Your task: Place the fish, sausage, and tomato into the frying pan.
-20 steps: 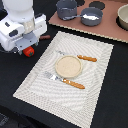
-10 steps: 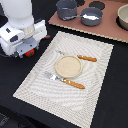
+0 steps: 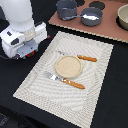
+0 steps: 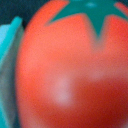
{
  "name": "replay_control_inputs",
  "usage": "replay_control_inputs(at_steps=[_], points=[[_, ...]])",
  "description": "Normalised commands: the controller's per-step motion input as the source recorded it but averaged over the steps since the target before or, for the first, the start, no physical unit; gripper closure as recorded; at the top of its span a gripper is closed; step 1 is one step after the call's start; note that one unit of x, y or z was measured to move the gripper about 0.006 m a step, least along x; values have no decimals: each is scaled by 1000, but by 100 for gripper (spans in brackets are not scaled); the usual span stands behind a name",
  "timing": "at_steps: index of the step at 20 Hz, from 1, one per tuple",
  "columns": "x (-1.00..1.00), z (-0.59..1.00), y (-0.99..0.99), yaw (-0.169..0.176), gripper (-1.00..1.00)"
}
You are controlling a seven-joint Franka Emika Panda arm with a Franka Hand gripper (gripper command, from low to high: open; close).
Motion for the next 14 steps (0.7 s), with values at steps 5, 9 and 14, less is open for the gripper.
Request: replay_control_inputs(at_steps=[5,9,14], points=[[479,926,225,-27,100],[991,1000,515,-5,100],[1000,1000,572,0,100]])
